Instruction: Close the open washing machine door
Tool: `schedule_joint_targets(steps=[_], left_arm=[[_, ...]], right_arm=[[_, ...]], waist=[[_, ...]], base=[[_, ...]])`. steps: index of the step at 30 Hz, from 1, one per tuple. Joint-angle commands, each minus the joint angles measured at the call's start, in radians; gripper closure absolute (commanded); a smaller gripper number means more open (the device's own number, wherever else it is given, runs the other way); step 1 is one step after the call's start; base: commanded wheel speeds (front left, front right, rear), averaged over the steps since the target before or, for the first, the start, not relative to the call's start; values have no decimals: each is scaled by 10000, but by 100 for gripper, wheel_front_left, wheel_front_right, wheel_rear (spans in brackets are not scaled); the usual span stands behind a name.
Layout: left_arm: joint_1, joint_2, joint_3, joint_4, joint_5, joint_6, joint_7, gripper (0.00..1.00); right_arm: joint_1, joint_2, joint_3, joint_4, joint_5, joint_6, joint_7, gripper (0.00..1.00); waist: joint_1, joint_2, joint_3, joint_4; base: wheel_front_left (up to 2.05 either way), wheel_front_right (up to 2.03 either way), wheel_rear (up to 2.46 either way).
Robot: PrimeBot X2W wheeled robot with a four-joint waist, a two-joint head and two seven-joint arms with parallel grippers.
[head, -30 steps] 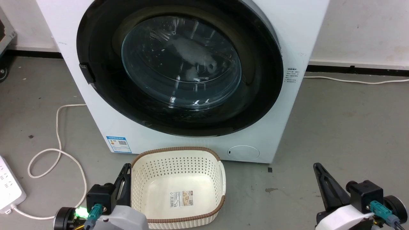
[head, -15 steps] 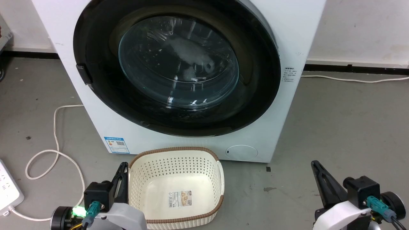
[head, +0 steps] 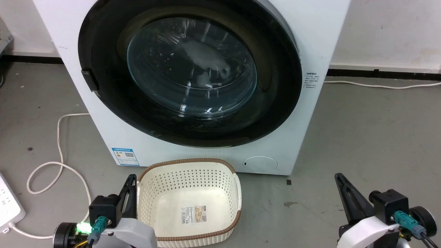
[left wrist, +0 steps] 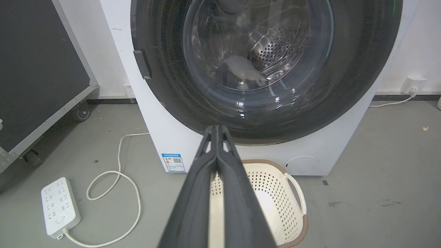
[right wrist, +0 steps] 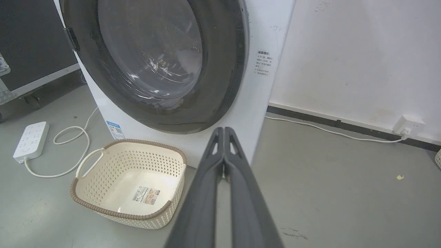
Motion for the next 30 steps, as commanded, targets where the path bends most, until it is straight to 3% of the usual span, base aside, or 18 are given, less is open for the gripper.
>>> schedule_joint_targets(steps=[1,30], left_arm=[[-149,-3,14,-41,28,28,3,100],[-149,-3,14,-41,28,28,3,100]], right_arm=[[-138,49,3,-62,-76,-7,5,100],[-138,49,3,-62,-76,-7,5,100]], waist=[[0,0,0,1],[0,0,0,1]], base=[[0,0,0],[0,0,0]])
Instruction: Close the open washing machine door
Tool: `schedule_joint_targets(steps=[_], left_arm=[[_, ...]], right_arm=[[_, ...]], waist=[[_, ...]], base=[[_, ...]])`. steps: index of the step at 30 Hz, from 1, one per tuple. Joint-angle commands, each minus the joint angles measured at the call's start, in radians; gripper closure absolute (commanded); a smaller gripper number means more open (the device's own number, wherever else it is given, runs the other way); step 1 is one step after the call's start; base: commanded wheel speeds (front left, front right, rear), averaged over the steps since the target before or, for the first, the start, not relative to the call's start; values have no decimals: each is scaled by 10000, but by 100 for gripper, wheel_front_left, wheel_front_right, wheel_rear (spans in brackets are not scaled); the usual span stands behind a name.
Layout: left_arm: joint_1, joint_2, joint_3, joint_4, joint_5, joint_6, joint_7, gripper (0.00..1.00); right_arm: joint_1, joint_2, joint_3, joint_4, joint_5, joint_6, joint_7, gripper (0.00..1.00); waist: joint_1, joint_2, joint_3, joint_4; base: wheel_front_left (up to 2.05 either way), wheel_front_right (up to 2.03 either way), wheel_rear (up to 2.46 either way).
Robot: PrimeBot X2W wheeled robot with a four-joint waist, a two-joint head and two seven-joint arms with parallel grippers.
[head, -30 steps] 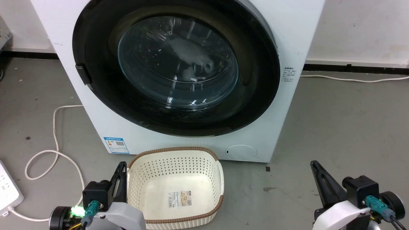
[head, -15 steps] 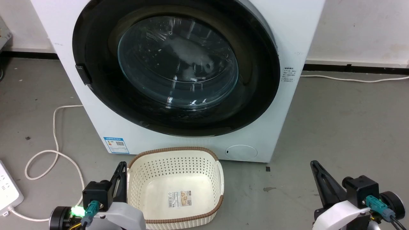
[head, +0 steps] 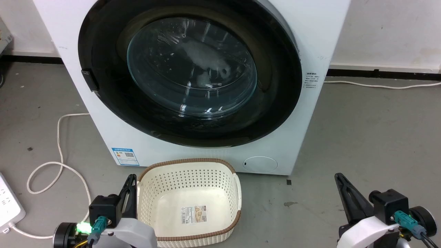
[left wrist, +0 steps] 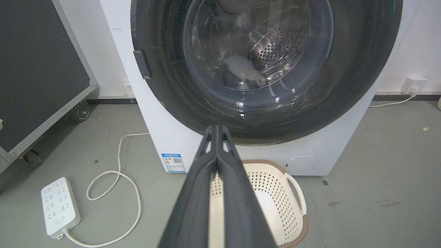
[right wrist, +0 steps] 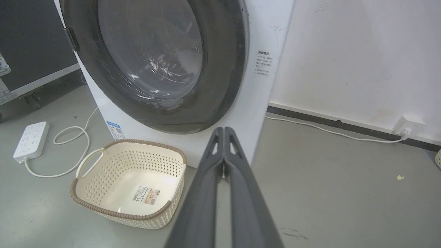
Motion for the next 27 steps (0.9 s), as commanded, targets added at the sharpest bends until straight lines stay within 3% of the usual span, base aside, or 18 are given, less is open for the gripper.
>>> schedule_joint_targets(steps=[1,27], left_arm=[[-147,1,12,-39,28,28,3,100],[-147,1,12,-39,28,28,3,100]], right_arm=[[-138,47,-3,-58,-74,-7,5,100],[-138,47,-3,-58,-74,-7,5,100]], waist=[[0,0,0,0],[0,0,0,0]], base=[[0,0,0],[0,0,0]])
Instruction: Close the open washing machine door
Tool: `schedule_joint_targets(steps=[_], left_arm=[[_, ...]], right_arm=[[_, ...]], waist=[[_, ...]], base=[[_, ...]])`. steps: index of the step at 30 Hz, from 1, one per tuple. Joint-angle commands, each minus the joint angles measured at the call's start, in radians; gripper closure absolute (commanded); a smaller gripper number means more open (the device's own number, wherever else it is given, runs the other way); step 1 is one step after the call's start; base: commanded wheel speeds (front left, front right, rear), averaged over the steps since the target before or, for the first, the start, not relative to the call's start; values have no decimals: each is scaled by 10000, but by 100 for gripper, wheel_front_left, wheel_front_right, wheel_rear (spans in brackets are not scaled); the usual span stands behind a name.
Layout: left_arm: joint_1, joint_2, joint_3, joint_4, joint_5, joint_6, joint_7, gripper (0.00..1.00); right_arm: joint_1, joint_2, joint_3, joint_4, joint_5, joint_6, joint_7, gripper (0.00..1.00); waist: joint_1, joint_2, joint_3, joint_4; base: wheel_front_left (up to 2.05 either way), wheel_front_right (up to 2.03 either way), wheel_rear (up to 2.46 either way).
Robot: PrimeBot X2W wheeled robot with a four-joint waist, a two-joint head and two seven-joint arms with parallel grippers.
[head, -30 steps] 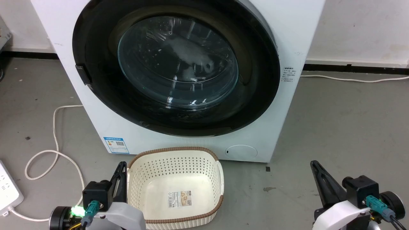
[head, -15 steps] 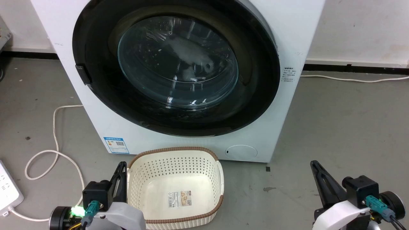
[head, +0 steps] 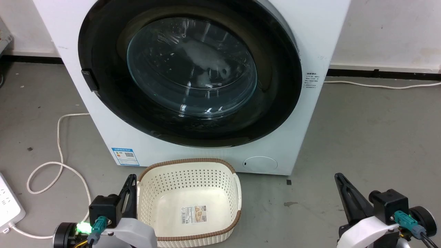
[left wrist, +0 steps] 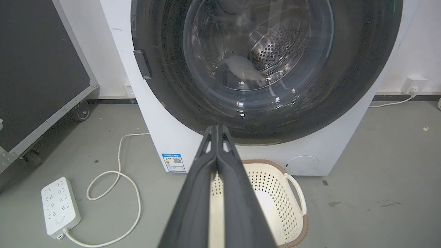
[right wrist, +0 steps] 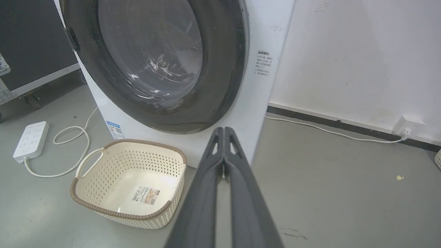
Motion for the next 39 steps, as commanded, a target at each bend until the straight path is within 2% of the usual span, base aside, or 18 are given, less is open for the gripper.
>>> schedule_joint_targets(steps=[1,39], left_arm=[[-147,1,12,-39,28,28,3,100],[-147,1,12,-39,28,28,3,100]], right_arm=[[-137,47,-1,-58,-62,-7,5,100],[-137,47,-1,-58,-62,-7,5,100]], waist=[[0,0,0,0],[0,0,0,0]], base=[[0,0,0],[0,0,0]])
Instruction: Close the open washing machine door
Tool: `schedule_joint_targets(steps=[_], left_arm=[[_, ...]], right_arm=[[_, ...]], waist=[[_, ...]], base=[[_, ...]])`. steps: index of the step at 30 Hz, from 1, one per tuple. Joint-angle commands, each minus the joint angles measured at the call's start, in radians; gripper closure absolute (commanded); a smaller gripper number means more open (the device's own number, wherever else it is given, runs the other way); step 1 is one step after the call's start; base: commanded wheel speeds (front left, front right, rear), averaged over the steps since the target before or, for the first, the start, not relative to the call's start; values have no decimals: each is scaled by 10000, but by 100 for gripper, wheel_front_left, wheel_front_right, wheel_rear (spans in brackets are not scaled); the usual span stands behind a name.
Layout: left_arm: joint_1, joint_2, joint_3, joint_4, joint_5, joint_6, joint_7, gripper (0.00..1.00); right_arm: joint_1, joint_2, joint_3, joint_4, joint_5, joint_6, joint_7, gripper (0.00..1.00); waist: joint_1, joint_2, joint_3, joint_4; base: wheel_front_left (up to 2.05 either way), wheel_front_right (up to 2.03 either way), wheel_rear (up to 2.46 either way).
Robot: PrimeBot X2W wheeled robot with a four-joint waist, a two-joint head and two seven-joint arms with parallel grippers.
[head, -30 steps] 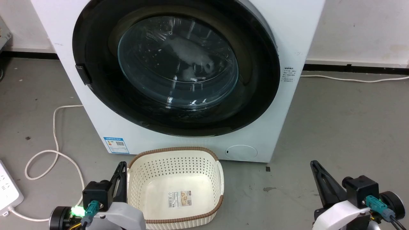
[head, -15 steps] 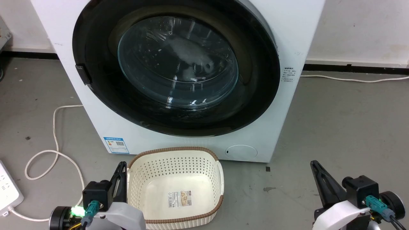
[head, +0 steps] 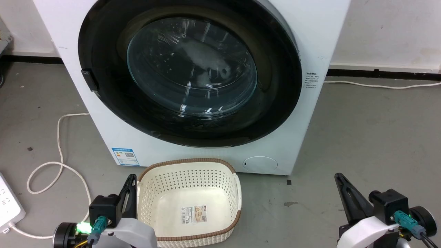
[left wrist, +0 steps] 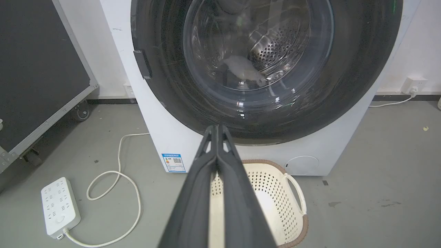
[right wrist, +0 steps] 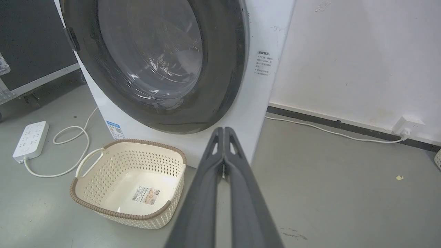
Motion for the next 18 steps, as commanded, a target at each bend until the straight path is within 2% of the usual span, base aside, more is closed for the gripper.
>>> schedule_joint_targets(steps=[1,18], left_arm=[[-147,1,12,-39,28,28,3,100],[-147,1,12,-39,28,28,3,100]], right_arm=[[-137,47,-3,-57,-51,-7,5,100],[-137,47,-3,-57,-51,-7,5,100]], waist=[[0,0,0,0],[0,0,0,0]], base=[[0,0,0],[0,0,0]])
